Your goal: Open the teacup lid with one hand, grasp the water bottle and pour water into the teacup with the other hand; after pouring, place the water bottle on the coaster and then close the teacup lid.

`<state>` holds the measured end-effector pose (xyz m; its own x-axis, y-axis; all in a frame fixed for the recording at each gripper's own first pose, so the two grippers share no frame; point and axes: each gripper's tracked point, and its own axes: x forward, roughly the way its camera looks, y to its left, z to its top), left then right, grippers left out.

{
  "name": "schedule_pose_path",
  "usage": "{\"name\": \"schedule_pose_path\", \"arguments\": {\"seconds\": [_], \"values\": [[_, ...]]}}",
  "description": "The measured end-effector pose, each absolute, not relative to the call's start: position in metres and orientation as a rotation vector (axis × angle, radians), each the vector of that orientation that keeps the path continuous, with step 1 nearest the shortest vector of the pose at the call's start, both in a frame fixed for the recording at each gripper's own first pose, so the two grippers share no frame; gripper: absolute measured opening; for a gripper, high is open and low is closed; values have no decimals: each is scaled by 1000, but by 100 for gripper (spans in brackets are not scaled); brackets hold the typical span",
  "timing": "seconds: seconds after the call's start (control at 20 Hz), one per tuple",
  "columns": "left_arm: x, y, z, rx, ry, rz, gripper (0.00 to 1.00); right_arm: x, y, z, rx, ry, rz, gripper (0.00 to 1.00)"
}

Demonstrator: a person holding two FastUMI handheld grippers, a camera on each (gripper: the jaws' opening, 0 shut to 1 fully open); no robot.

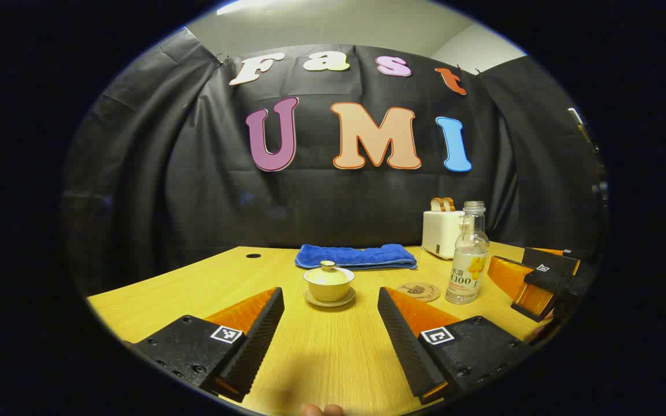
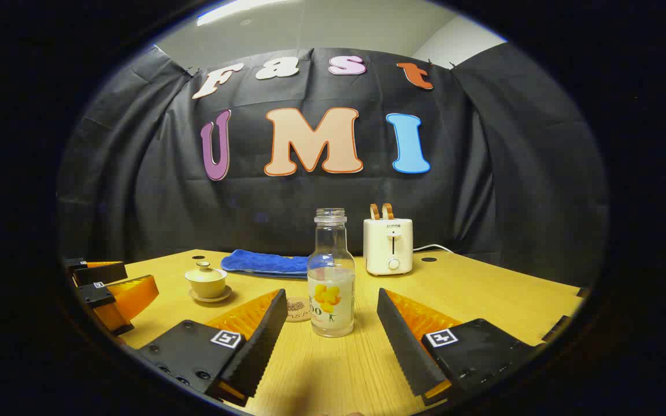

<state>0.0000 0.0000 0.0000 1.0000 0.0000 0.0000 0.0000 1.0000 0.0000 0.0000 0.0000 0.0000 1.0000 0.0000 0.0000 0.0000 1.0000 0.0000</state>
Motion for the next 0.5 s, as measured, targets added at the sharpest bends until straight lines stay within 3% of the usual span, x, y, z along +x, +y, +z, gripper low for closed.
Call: {"name": "schedule_pose_path", "arguments": {"seconds": [0.5], "values": [[0, -1, 0, -1, 1, -5, 95, 0, 1, 0, 0, 1, 7, 98]]}}
